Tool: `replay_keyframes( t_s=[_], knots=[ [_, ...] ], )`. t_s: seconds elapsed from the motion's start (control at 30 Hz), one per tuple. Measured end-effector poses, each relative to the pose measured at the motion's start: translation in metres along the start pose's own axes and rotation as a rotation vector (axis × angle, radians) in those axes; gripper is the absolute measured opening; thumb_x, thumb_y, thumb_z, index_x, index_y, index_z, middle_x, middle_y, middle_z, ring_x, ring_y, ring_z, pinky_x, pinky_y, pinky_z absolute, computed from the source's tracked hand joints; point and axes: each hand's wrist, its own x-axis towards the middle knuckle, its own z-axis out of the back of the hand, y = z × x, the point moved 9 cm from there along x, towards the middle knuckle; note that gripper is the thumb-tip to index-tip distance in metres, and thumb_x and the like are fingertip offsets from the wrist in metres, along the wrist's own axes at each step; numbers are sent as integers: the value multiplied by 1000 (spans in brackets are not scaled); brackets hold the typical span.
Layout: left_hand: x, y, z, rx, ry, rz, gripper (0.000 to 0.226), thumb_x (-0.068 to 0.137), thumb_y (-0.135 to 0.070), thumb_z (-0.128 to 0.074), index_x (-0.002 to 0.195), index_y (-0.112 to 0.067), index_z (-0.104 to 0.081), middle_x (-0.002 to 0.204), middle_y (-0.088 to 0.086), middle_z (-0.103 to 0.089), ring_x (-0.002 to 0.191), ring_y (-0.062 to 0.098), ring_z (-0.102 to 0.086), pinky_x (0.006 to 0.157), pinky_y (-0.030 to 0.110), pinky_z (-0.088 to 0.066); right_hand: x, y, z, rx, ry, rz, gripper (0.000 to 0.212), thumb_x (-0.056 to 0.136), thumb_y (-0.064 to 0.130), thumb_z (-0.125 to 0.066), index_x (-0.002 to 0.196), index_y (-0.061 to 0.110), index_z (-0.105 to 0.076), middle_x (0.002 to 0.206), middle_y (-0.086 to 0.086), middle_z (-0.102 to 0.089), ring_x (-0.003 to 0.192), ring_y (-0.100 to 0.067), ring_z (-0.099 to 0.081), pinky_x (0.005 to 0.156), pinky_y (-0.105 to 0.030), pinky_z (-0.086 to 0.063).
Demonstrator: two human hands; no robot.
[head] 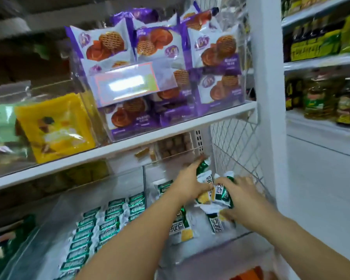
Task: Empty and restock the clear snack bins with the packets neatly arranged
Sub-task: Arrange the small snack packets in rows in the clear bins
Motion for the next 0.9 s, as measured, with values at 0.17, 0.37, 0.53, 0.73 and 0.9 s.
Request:
replay_keyframes(
  t_s=[0.17, 0.37, 0.53, 0.73, 0.9],
  knots=[
    [19, 24, -35, 22, 164, 63, 88, 80, -23, -77, 150, -21, -25, 153, 0, -34, 135, 16, -38, 95, 14, -29, 13, -21, -32, 52, 151, -10, 59, 84, 30, -69, 134, 36, -38, 128, -6, -49, 117, -25, -46, 89, -31, -43],
    [20, 24, -37, 63, 122, 61, 82, 82, -22, -75, 149, -22, -29, 147, 6, -43, 123, 23, -50, 86, 21, -44, 11, -16, -24, 136, 241, 16, 58, 87, 35, -64, 139, 32, -39, 135, -2, -48, 119, -19, -48, 91, -25, -39],
    [8, 12, -4, -24, -41, 77, 62, 82, -31, -74, 137, -23, -47, 138, 4, -52, 124, 20, -49, 86, 21, -39, 5, -11, 1, 172, 217, 2, 48, 92, 38, -58, 137, 30, -43, 140, 0, -45, 120, -16, -49, 93, -23, -38],
    [-30, 0, 18, -335, -169, 106, 30, 85, -15, -71, 108, -28, -58, 108, -6, -63, 94, 14, -63, 76, 21, -52, -1, -6, 34, 332, -72, 23, 25, 90, 18, -60, 97, 36, -44, 99, 5, -57, 73, -11, -58, 67, -29, -48],
    [-57, 8, 29, -528, -269, 205, 31, 82, -10, -74, 103, -30, -62, 107, 1, -66, 90, 26, -69, 81, 44, -57, -7, 1, 40, 746, -64, 39, 54, 73, 20, -81, 108, 31, -41, 107, 11, -61, 92, -5, -63, 74, -18, -52]
  ],
)
